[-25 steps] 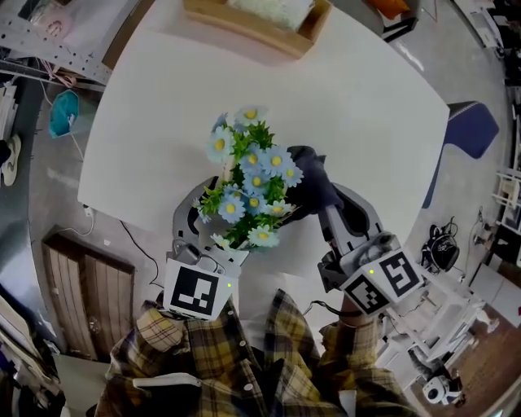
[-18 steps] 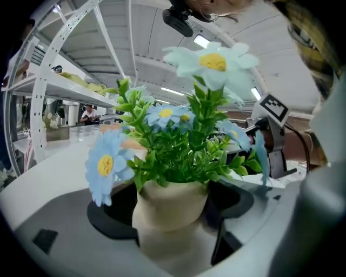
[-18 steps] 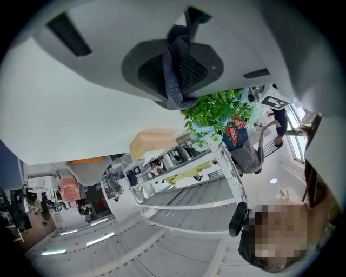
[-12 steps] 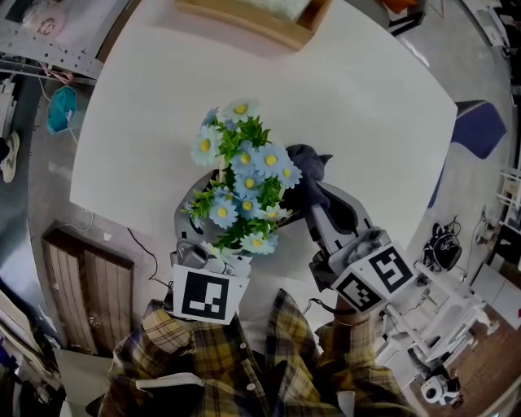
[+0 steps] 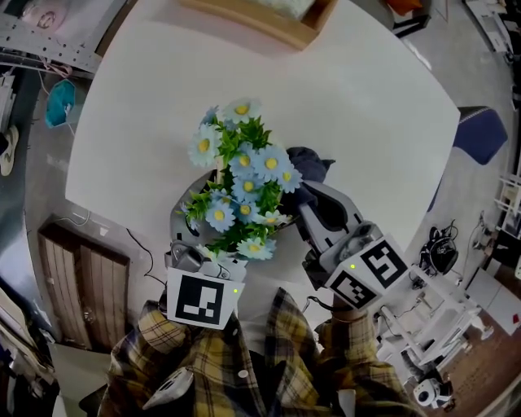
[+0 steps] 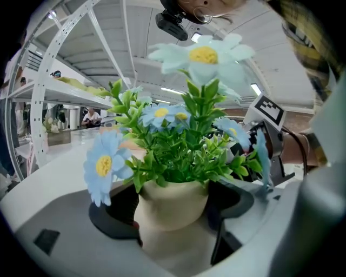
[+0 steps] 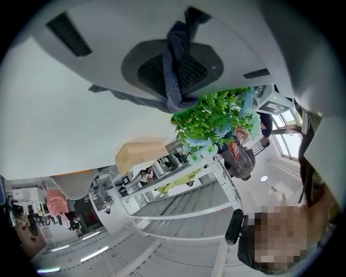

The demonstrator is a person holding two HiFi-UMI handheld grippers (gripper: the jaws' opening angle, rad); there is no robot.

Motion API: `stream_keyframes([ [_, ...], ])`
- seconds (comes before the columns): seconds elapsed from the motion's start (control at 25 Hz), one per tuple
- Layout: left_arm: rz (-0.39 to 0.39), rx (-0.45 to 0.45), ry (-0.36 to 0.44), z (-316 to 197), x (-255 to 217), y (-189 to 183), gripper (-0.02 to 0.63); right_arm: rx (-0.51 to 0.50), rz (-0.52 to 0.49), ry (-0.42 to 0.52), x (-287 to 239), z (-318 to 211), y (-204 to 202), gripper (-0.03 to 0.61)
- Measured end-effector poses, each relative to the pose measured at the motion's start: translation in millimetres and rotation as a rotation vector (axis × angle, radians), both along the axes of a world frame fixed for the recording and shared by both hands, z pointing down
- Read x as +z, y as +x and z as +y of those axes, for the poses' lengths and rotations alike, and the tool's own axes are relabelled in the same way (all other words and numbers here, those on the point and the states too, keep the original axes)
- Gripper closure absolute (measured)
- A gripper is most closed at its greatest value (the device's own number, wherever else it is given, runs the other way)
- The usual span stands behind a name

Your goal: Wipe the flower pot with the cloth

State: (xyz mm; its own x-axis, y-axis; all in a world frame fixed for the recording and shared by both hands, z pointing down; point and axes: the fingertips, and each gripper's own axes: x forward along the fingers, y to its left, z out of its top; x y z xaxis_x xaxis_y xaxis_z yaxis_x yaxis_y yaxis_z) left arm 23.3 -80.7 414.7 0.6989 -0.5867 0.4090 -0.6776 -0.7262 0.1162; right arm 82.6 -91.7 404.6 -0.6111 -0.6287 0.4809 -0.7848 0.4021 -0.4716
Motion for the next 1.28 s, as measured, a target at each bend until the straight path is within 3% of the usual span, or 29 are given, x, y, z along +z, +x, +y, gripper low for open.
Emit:
stream_keyframes([
  [0.4,-0.002,0.045,0.005,-2.0,-0.5,-2.5,0.212,-0.008,-0.006,-0.024,8.2,-19.5,4.5,0.563],
  [0.76,0.000,0.210,-0.016,-4.5,1.2,0.9,0.212,-0.054,-0.003,-0.028,11.1,-54.9,15.0,0.563],
  [0.88,0.019,0.288,-0.045,1.7,5.0,7.2,0.212,-0.120,0.004,-0.040,12.2,-64.4,17.0,0.563],
  [1.12,-0.019,0.544,-0.058,17.3,5.6,17.6,0.212,-0.298,0.018,-0.054,11.9,-75.1,1.5,0.563],
  [1.28,-0.037,0.677,-0.065,20.4,7.4,18.0,0.212,-0.432,-0.043,-0.093,16.4,-75.9,-9.9,0.563],
])
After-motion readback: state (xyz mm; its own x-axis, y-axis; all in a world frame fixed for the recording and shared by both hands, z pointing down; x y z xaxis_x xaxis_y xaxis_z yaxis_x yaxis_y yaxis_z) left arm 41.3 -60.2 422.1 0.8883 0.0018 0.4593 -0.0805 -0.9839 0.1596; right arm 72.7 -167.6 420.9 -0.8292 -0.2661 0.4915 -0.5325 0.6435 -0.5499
